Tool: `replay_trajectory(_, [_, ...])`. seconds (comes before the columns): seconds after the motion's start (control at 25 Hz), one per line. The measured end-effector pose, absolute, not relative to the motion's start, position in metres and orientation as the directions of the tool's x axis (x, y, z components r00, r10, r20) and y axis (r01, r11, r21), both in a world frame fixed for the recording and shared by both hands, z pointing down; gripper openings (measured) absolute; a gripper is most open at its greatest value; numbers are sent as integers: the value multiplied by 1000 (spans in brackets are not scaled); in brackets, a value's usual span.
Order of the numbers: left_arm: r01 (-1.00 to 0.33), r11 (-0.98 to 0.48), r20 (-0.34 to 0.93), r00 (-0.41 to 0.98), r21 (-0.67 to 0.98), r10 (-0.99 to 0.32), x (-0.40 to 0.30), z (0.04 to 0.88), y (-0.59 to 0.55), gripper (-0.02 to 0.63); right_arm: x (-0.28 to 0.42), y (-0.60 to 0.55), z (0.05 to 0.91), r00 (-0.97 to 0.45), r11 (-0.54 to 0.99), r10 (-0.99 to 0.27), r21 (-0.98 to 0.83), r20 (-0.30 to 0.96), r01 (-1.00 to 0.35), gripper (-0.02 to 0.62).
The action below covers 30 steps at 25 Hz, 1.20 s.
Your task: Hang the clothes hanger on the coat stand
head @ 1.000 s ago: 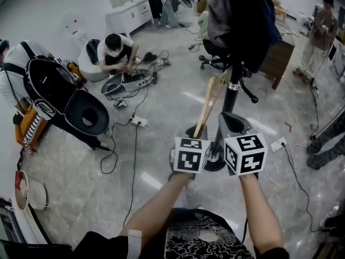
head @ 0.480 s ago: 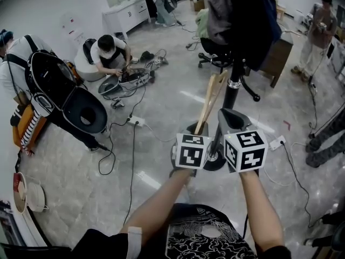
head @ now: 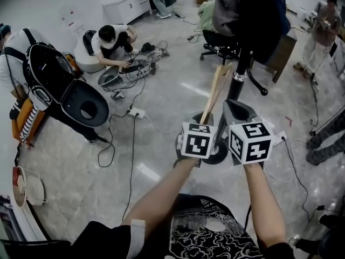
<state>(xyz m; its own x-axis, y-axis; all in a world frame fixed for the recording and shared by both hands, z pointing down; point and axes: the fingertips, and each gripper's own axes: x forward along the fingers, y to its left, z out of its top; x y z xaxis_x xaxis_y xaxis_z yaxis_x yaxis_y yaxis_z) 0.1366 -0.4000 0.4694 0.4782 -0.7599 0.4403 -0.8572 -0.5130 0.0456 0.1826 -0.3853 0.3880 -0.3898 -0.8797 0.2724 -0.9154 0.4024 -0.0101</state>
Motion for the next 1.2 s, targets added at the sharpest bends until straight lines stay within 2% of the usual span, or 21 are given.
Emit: replay_trajectory(1.2, [-840, -543, 473, 481, 6, -739, 155, 495, -433, 31, 193, -401, 414, -380, 400, -865, -7, 328, -916, 0])
